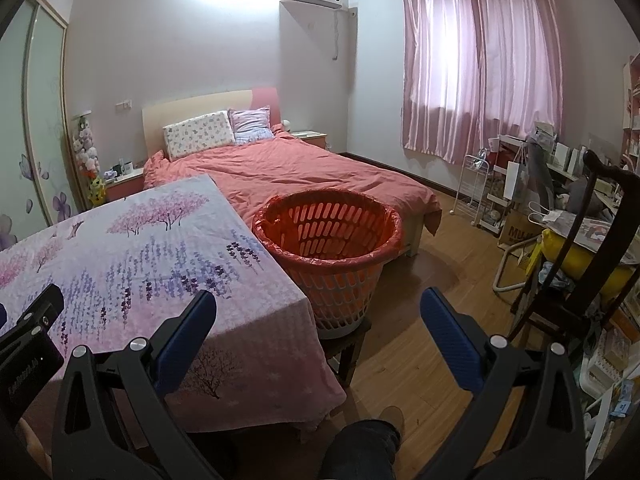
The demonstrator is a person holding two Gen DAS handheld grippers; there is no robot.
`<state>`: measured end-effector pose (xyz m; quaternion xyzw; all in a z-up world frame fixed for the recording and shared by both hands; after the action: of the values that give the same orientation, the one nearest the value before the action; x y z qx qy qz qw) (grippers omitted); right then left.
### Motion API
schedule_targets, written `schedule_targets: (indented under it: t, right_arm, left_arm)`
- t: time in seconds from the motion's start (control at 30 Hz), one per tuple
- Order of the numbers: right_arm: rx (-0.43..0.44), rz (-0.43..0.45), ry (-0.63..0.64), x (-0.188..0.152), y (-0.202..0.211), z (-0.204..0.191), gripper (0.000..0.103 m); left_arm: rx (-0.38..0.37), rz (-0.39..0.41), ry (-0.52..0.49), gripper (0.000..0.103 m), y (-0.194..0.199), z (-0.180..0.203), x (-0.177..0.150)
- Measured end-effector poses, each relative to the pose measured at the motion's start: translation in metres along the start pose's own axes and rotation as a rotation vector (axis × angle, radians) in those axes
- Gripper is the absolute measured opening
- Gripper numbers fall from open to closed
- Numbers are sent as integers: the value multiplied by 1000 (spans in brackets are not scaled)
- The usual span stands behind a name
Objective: Collect trash
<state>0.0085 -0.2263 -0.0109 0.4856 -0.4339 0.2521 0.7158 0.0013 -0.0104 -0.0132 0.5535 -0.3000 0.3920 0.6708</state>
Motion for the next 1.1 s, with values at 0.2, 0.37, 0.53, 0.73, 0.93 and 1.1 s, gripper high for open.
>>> schedule_targets:
  t: [0.2,0.37,0.53,0.73,0.93,1.1]
  right_arm:
    - [2,3,-1,0,1,1,101]
    - [5,7,-4,1,1,0,101]
    - [5,10,-6,2,1,0,101]
    - [5,11,-6,2,2,0,101]
    - [5,12,-7,2,2,1,101]
    - [5,13,-6,2,1,0,101]
  left_arm:
    - [5,5,4,99,0,1,3]
    - [6,10,-7,99,1,3,3]
    - [11,9,-4,99,1,1,3]
    - [19,6,-2,99,0,-2,3]
    - [24,-2,3,99,-2,-4,3]
    - [23,-2,2,99,-2,-4,4]
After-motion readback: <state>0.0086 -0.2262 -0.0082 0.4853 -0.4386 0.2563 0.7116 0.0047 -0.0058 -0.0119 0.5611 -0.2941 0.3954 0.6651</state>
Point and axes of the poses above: each gripper's, at about its wrist camera, not at the fingertips, and y roughly against the way its jaws point, z to its right, x to its top, the point moved 2 cm from there along -y, roughly the way its jaws point, and after that the axes turned 11 degrees about y, right-handed, at the moved point
